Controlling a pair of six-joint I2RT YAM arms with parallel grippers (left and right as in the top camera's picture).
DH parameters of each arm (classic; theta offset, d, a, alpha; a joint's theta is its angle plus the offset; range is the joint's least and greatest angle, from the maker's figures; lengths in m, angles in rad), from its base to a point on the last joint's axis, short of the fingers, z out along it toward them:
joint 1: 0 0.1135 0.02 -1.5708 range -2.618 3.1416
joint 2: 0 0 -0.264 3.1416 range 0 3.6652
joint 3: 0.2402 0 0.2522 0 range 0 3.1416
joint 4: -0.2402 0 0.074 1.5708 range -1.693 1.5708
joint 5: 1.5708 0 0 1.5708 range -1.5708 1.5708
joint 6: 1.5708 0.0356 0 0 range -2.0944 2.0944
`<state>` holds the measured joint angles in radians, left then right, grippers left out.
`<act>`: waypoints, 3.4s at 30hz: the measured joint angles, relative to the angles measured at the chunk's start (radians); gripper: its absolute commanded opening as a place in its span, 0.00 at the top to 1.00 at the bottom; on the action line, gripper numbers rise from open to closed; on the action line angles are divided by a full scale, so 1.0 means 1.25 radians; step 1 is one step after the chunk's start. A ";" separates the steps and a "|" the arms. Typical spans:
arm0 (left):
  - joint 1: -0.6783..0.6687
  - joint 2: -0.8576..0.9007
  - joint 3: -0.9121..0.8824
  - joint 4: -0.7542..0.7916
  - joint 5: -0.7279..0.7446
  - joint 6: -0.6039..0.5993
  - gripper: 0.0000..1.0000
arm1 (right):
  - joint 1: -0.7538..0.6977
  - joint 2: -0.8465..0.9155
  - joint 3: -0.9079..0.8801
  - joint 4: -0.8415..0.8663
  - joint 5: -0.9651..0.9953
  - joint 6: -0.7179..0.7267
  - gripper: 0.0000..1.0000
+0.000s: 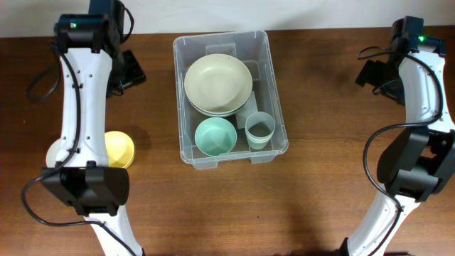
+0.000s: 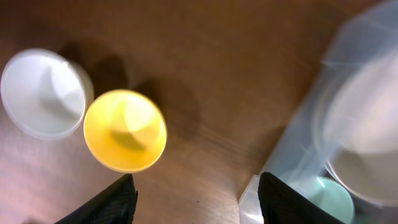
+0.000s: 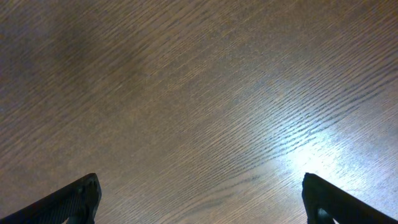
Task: Pack container
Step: 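Lower the left gripper onto the yellow bowl's rim and grip, then lift the yellow bowl and lower it into the mint bowl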
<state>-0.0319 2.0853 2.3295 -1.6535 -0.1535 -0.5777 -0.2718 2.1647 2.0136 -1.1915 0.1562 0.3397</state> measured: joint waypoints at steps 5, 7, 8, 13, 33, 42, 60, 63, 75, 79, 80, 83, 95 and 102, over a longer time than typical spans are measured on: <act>0.001 0.000 -0.080 -0.003 -0.056 -0.164 0.36 | 0.000 0.000 0.000 0.000 0.000 0.000 0.01; 0.001 0.000 -0.116 0.002 -0.081 -0.235 0.36 | 0.000 0.000 0.000 0.000 0.000 0.000 0.01; 0.001 0.000 -0.139 0.010 -0.092 -0.271 0.36 | 0.000 0.000 0.000 0.000 0.000 0.000 0.01; 0.002 0.000 -0.271 0.112 -0.119 -0.375 0.36 | 0.000 0.000 0.000 0.000 0.000 0.000 0.01; 0.055 0.000 -0.598 0.343 -0.126 -0.446 0.45 | 0.000 0.000 0.000 0.000 0.000 0.000 0.01; 0.059 0.000 -0.641 0.415 -0.125 -0.457 0.87 | 0.000 0.000 0.000 0.000 0.000 0.001 0.01; 0.057 0.000 -0.586 0.431 -0.118 -0.338 1.00 | 0.000 0.000 0.000 0.000 0.000 0.000 0.01; 0.050 0.000 -0.488 0.432 -0.114 -0.240 0.99 | 0.000 0.000 0.000 0.000 0.000 0.000 0.01; -0.060 -0.026 -0.106 0.413 0.028 0.261 1.00 | 0.000 0.000 0.000 0.000 0.000 0.000 0.01; -0.128 -0.035 -0.086 0.328 0.096 0.381 0.99 | 0.000 0.000 0.000 0.000 0.000 0.000 0.01; -0.147 -0.035 -0.086 0.300 0.109 0.407 0.99 | 0.000 0.000 0.000 0.000 0.000 0.000 0.01; -0.197 -0.035 -0.086 0.244 0.132 0.456 0.99 | 0.000 0.000 0.000 0.000 0.000 0.000 0.01; -0.327 -0.035 -0.086 0.161 0.154 0.512 0.99 | 0.000 0.000 0.000 0.000 0.000 0.000 0.01; -0.356 -0.035 -0.086 0.159 0.156 0.514 0.99 | 0.000 0.000 0.000 0.000 0.000 0.000 0.01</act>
<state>-0.4767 2.0415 2.2215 -1.4548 0.0414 0.0643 -0.2718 2.1647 2.0136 -1.1919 0.1562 0.3397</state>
